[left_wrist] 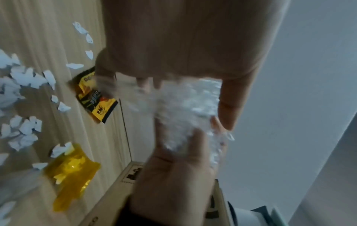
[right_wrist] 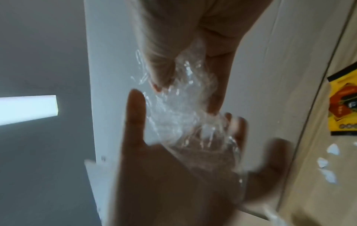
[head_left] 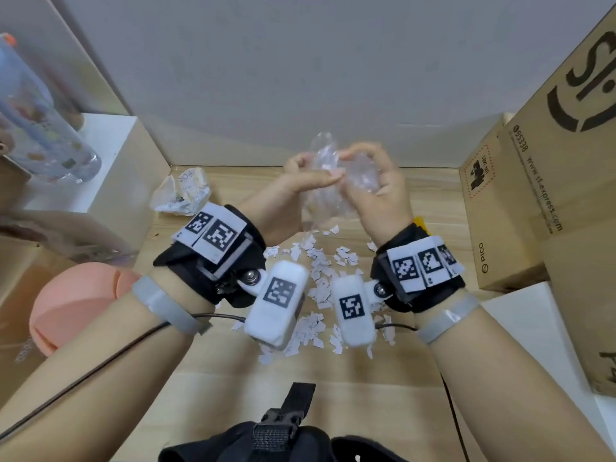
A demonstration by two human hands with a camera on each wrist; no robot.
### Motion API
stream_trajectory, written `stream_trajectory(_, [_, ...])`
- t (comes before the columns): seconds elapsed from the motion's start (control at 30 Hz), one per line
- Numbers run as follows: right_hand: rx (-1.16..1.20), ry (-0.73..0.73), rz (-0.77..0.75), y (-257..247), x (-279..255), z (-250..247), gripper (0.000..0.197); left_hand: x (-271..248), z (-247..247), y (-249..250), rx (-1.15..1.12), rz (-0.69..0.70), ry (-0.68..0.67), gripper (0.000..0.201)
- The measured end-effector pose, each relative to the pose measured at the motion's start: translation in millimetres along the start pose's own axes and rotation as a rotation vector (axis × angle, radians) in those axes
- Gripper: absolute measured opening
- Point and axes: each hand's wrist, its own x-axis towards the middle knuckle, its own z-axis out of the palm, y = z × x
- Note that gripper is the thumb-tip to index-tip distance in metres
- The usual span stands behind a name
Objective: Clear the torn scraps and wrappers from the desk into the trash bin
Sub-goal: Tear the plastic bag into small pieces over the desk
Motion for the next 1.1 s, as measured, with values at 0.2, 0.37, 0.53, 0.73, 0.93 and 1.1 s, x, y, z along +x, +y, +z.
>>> stream_trajectory(0.2, [-0.085, -0.078, 0.006, -2, -3, 17, 0.015, 4, 5, -1, -0.079, -0.048, -0.21, 0.051])
stream_trajectory(0.37, [-0.033, -0.331, -0.021, -4, -12, 19, 0.076, 6, 9, 7, -0.175, 0.016, -0.204, 0.058])
stream_trajectory(0.53, [-0.399, -0.504, -0.228, -10, -16, 15, 0.113, 3, 8, 3, -0.246, -0.052, -0.282, 0.058])
stream_trajectory(0.73, [-0.447, -0.413, -0.263, -11, -22, 12, 0.074, -13, 11, -12, -0.008, -0.139, -0.154, 0.076])
stream_trajectory(0.93, [-0.21, -0.241, -0.181, -14, -34, 19, 0.034, -25, 6, -19, 0.159, -0.233, -0.196, 0.088])
stream_trajectory(1.1, [-0.142, -0.105, 0.012, -19, -32, 28, 0.015, -49, -22, -17, 0.345, -0.117, 0.112, 0.052])
